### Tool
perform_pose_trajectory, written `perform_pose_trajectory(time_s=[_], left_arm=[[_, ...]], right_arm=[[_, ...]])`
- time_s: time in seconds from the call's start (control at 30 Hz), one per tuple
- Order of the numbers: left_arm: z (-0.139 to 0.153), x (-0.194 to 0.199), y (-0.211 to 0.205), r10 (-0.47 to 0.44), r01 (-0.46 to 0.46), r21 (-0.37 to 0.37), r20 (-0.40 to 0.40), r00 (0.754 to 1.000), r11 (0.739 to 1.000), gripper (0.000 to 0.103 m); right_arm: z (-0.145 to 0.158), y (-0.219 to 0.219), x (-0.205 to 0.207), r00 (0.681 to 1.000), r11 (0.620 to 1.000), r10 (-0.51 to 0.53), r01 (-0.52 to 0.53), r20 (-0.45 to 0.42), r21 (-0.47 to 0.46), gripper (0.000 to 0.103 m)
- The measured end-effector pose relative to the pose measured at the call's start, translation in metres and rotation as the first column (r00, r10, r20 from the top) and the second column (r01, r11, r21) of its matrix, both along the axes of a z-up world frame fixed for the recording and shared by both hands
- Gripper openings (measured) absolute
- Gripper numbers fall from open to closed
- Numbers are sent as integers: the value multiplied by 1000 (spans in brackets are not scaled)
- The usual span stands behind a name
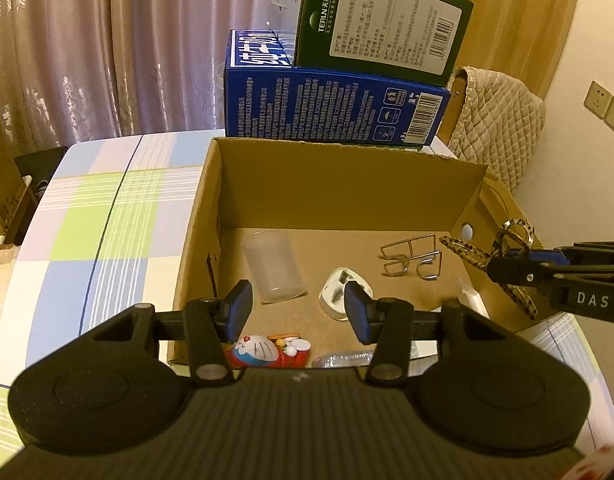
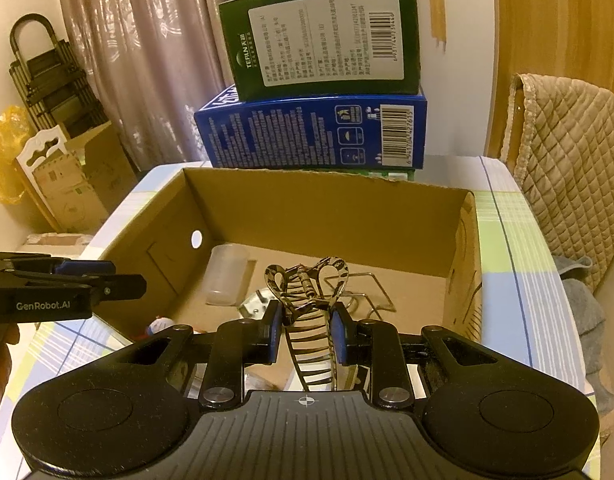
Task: Organize rigid objects
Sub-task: 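Release the plug and claw clip into the box from both grippers, then withdraw both grippers from the box toward the remote and spool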
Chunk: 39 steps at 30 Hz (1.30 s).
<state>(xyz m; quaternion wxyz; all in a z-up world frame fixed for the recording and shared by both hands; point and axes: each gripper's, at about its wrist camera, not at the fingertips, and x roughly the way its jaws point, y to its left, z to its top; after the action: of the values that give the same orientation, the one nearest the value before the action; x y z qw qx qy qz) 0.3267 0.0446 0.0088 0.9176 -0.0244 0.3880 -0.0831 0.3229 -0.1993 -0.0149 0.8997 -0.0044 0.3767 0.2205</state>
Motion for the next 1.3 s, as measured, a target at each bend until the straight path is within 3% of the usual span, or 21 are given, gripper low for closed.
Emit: perform_pose_trajectory(time_s=[0.53,0.7,1.03,1.3], left_arm=[[0,-2,-2,-12,12,6,6,1000,1000,45],[2,-4,-4,-20,20,10,11,1000,1000,45],[14,-17,-6,-24,24,5,27,999,1000,45],[34,-49,-9,-22,22,-2,56,998,1000,46]], right_arm=[[-1,-4,6,1000,1000,-13,13,-3,15,23],[0,-8,2,999,1000,-21,21,28,-2,54],[10,-23,-11,998,999,-45,45,33,9,55],[31,-35,-47,997,997,-64,63,49,34,57]])
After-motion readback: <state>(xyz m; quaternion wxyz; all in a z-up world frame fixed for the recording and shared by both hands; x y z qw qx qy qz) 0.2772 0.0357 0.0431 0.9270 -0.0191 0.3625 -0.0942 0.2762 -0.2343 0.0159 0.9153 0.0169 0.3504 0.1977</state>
